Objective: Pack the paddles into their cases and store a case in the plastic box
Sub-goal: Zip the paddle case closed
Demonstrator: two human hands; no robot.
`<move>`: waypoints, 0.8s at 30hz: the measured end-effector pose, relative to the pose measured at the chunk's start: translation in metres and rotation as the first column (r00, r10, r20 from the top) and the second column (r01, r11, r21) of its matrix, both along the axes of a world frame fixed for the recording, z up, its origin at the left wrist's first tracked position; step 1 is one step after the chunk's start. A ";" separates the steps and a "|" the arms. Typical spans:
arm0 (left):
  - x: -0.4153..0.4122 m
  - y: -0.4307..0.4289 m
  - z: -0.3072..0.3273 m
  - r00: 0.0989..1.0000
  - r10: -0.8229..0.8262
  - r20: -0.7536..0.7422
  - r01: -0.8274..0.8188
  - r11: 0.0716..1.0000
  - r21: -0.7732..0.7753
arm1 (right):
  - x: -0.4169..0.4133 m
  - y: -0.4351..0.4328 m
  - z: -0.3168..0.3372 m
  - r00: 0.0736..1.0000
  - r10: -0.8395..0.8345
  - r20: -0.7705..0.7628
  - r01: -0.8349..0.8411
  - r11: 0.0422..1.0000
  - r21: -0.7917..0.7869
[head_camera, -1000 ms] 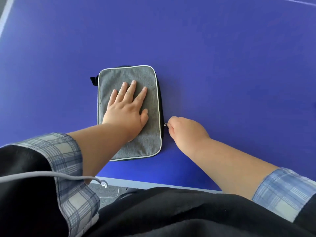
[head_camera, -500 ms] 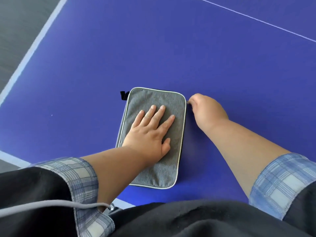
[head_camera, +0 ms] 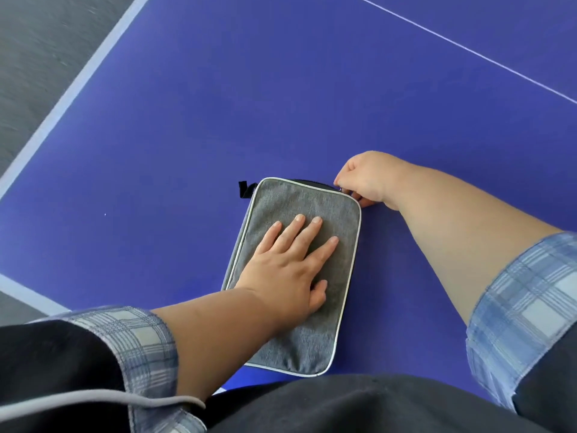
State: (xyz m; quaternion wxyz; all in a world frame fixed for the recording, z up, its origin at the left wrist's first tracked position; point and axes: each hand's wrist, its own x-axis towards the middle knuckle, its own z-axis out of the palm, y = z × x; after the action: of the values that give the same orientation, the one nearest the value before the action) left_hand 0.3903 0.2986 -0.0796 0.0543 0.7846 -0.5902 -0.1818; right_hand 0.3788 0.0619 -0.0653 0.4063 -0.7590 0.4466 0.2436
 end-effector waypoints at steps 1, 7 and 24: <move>0.006 -0.002 0.004 1.000 0.010 -0.019 -0.011 0.999 -0.034 | 0.001 0.002 0.002 0.999 0.024 -0.022 -0.024 0.999 -0.025; 0.066 -0.043 0.018 0.947 0.276 -0.166 -0.290 0.955 -0.063 | -0.016 0.032 0.017 0.897 -0.240 0.372 0.361 0.882 -0.302; 0.117 -0.171 0.008 0.824 -0.565 -0.054 0.543 0.758 0.362 | -0.054 0.173 -0.017 0.906 0.423 -0.027 -0.375 0.771 -0.514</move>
State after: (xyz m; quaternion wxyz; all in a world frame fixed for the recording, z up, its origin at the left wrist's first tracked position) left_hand 0.5078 0.1273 -0.0721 -0.1645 0.5761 -0.7530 -0.2720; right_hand 0.3248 0.2346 -0.0820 0.1507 -0.9262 0.3044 0.1634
